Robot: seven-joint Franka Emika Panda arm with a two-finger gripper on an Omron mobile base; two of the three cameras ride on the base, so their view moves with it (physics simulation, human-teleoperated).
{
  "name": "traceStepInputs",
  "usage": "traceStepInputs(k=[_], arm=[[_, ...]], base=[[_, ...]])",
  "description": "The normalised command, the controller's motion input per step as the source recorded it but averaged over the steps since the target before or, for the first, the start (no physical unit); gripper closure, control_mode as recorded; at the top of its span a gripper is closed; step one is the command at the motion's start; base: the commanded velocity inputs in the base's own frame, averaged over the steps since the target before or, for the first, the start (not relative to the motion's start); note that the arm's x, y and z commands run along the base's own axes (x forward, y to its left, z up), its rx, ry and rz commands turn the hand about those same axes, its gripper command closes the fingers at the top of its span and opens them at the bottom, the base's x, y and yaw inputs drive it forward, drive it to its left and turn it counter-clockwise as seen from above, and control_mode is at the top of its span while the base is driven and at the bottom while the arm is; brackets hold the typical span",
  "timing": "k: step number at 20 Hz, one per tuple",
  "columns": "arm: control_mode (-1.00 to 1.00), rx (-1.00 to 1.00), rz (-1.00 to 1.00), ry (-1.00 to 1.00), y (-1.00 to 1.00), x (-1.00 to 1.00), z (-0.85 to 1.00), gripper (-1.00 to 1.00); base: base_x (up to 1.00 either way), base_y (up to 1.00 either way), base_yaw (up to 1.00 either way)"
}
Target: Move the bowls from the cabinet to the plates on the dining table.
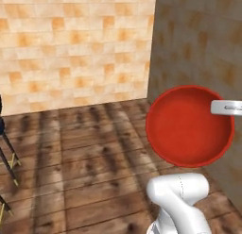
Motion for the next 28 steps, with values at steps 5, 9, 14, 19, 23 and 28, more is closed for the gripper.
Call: traceStepInputs(k=[5,9,14,19,23,28], arm=[[1.00,0.00,0.00,0.00,0.00,0.00,0.00,1.00],[1.00,0.00,0.00,0.00,0.00,0.00,0.00,1.00],[1.00,0.00,0.00,0.00,0.00,0.00,0.00,1.00],[1.00,0.00,0.00,0.00,0.00,0.00,0.00,1.00],[1.00,0.00,0.00,0.00,0.00,0.00,0.00,1.00],[1.00,0.00,0.00,0.00,0.00,0.00,0.00,1.00]], base=[[0.96,0.09,0.00],[0.99,0.11,-0.01],[1.00,0.12,-0.01],[1.00,0.13,-0.01],[1.00,0.13,-0.01],[0.99,0.13,-0.01]])
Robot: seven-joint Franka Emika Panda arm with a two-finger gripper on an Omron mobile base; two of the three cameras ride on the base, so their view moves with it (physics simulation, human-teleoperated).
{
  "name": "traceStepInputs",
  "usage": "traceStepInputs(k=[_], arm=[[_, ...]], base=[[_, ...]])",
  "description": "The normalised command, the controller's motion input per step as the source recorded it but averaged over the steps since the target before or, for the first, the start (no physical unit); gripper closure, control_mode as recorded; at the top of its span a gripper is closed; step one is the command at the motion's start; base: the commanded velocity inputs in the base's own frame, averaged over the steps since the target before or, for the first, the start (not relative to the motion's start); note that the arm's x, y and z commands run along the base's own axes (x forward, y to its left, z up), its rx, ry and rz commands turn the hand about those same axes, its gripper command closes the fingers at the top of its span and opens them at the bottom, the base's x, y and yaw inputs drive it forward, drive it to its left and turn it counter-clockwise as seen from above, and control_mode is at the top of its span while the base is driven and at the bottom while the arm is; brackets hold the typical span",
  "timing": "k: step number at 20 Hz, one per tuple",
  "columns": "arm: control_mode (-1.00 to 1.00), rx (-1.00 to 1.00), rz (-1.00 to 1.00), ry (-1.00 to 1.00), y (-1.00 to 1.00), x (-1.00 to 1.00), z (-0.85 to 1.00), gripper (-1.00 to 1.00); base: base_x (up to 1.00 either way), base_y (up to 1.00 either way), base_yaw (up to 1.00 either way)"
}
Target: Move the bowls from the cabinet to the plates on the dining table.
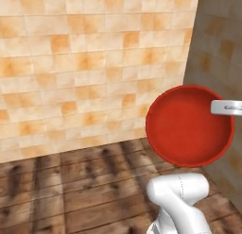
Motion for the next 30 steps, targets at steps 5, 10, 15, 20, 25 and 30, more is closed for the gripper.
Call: traceStepInputs(k=[5,10,15,20,25,30], arm=[[1.00,0.00,0.00,0.00,0.00,0.00,0.00,1.00],[1.00,0.00,0.00,0.00,0.00,0.00,0.00,1.00],[1.00,0.00,0.00,0.00,0.00,0.00,0.00,1.00],[1.00,0.00,0.00,0.00,0.00,0.00,0.00,1.00],[1.00,0.00,0.00,0.00,0.00,0.00,0.00,1.00],[1.00,0.00,0.00,0.00,0.00,0.00,0.00,1.00]], base=[[0.95,0.13,-0.01],[0.57,0.11,-0.02],[0.02,-0.01,0.11],[0.08,-0.01,0.36],[0.09,0.00,0.38],[0.08,0.00,0.39]])
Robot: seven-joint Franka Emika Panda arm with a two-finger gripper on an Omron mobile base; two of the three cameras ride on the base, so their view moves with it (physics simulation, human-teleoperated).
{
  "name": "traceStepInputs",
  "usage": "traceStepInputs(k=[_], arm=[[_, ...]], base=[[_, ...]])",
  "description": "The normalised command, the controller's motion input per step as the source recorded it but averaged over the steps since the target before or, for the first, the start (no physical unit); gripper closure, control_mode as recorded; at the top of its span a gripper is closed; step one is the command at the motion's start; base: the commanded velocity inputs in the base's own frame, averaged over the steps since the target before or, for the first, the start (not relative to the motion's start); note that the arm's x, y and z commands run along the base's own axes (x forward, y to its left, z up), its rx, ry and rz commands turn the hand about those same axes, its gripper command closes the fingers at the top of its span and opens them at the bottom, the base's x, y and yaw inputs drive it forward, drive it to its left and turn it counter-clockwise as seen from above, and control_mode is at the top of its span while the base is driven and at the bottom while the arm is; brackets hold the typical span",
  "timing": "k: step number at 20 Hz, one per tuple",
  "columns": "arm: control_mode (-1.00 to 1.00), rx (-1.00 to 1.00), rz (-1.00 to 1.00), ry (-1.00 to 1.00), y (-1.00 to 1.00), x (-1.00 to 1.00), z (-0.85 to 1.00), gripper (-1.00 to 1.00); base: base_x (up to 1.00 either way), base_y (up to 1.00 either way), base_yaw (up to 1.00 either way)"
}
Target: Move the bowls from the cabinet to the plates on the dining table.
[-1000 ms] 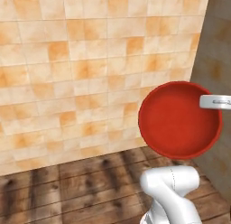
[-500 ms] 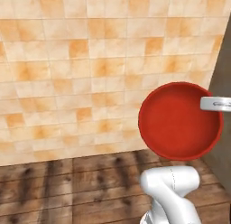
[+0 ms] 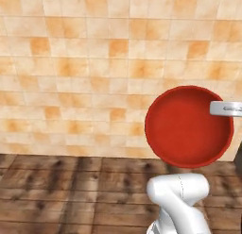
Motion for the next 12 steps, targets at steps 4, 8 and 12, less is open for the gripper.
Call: traceStepInputs(k=[4,8,12], arm=[[1.00,0.00,0.00,0.00,0.00,0.00,0.00,1.00],[1.00,0.00,0.00,0.00,0.00,0.00,0.00,1.00],[1.00,0.00,0.00,0.00,0.00,0.00,0.00,1.00]], base=[[0.07,0.00,0.39],[0.07,0.00,0.41],[0.07,0.00,0.41]])
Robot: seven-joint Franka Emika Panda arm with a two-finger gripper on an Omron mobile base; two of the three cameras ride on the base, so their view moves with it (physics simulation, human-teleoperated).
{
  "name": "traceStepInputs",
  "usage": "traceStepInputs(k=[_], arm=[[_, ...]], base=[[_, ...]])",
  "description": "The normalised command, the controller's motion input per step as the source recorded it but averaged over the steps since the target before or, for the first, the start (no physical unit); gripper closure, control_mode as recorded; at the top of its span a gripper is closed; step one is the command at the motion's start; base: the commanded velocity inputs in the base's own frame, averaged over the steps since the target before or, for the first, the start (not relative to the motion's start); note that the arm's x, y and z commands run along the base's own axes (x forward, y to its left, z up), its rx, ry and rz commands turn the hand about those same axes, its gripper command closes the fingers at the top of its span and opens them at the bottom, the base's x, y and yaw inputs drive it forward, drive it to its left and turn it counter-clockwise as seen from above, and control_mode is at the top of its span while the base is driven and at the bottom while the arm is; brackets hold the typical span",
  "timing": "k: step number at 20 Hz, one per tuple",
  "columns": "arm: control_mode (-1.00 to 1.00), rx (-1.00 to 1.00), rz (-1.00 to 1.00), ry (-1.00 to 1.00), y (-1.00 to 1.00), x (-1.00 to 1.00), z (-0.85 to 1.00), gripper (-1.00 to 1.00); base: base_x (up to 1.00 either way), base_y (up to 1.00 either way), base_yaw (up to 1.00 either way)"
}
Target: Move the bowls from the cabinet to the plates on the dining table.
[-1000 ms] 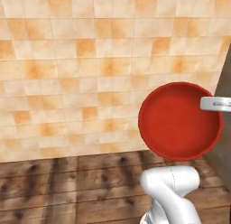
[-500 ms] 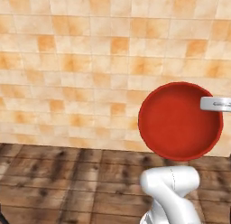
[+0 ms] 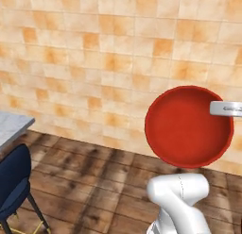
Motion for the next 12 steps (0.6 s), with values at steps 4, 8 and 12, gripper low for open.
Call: traceStepInputs(k=[4,8,12], arm=[[1.00,0.00,0.00,0.00,0.00,0.00,0.00,1.00],[1.00,0.00,0.00,0.00,0.00,0.00,0.00,1.00],[1.00,0.00,0.00,0.00,0.00,0.00,0.00,1.00]], base=[[0.08,0.00,0.41],[0.05,0.00,0.41],[0.06,0.00,0.40]])
